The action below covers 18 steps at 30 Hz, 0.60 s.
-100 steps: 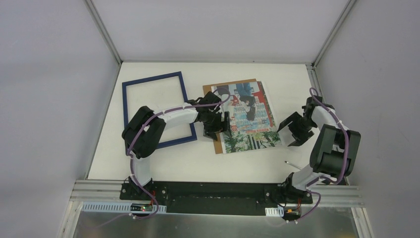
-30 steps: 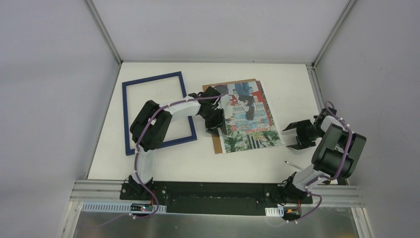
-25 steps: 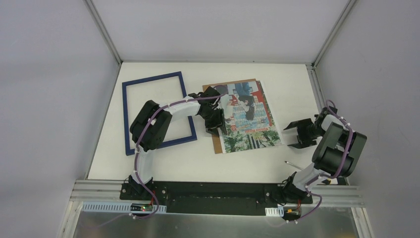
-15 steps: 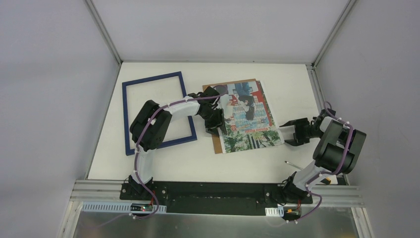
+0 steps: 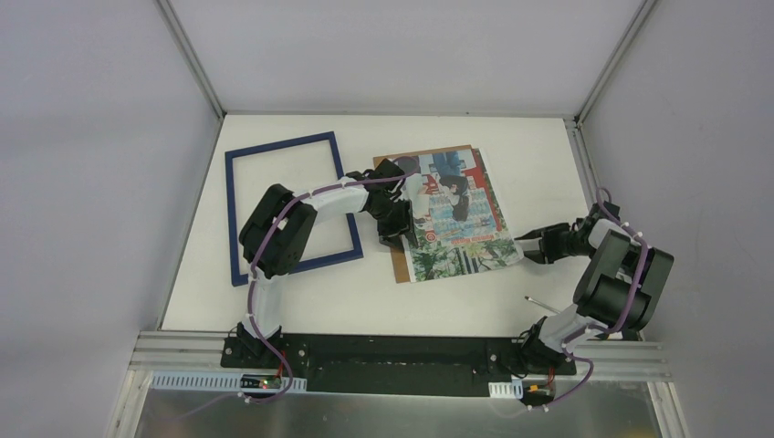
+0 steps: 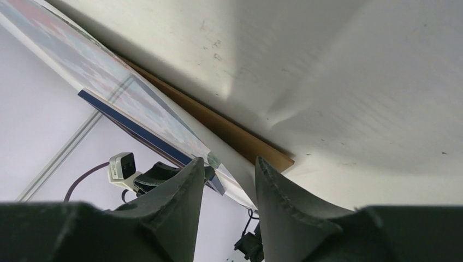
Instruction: Take the photo out of the frame
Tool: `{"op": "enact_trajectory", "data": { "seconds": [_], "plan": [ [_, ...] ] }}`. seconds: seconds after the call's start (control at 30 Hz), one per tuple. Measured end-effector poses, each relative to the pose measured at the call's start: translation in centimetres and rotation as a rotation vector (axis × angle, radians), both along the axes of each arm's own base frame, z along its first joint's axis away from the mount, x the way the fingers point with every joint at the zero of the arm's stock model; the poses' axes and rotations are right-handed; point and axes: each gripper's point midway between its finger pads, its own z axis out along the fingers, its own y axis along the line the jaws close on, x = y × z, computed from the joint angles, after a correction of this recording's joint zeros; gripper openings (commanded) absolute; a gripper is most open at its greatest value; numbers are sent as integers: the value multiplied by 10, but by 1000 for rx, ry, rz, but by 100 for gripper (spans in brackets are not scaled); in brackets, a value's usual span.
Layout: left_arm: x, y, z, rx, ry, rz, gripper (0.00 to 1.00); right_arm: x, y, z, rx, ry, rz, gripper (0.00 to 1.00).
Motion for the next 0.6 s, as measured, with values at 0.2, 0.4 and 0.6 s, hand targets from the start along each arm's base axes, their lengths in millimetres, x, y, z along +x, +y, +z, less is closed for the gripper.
{"op": "enact_trajectory", "data": {
  "seconds": [0.2, 0.4, 0.6],
  "plan": [
    [0, 0, 0, 0, 1, 0, 45, -5, 0, -1, -13, 13, 12, 30],
    [-1, 0, -1, -2, 4, -2, 45, -6, 0, -1, -17, 6, 29, 37],
    [-2, -1, -1, -6, 10, -4, 45, -6, 2, 0, -13, -6, 44, 34]
  ]
}}
